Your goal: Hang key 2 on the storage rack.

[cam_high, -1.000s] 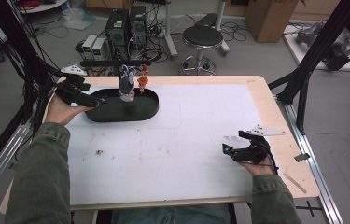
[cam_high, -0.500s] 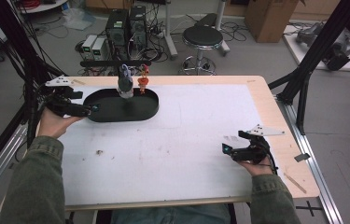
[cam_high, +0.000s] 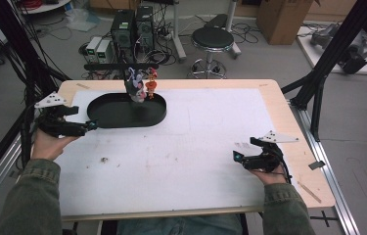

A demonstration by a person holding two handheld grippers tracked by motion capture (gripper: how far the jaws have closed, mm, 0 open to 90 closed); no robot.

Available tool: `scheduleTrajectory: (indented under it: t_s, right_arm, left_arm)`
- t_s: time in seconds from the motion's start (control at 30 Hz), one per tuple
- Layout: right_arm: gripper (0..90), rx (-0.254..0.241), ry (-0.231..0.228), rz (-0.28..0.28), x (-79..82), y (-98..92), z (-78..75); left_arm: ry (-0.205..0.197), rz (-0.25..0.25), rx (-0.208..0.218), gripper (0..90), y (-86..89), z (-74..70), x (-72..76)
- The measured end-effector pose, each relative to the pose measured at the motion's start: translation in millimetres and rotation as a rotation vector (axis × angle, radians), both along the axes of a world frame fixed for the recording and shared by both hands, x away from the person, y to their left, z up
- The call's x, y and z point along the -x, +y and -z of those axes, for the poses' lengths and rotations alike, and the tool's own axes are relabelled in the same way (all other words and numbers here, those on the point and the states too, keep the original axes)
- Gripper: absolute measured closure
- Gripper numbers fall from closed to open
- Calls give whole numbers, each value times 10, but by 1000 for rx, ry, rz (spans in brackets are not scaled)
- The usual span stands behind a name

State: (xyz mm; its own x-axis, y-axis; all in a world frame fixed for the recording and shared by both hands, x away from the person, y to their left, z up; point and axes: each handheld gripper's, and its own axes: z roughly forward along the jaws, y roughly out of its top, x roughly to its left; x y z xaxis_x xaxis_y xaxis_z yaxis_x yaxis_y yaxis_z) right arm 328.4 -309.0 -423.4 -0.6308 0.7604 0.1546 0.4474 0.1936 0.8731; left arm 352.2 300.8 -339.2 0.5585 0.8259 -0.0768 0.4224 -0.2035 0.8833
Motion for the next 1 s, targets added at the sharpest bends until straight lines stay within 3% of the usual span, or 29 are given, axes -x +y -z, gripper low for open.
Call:
scheduleTrajectory:
  t_s: [0.27, 0.4, 0.63, 1.0]
  right_arm:
    - [4, 1, 4, -1, -2, -6, 9]
    - [4, 1, 7, 1, 1, -3, 9]
    - [4, 5, 15, 1, 2, 4, 16]
    - [4, 1, 4, 1, 1, -20, 22]
  left_arm:
    - [13, -25, 13, 59, 107, 203, 205]
    - [-1, -33, 21, 59, 127, 256, 298]
    - [5, -56, -7, 58, 143, 374, 442]
    - [-26, -77, 2, 58, 118, 589, 519]
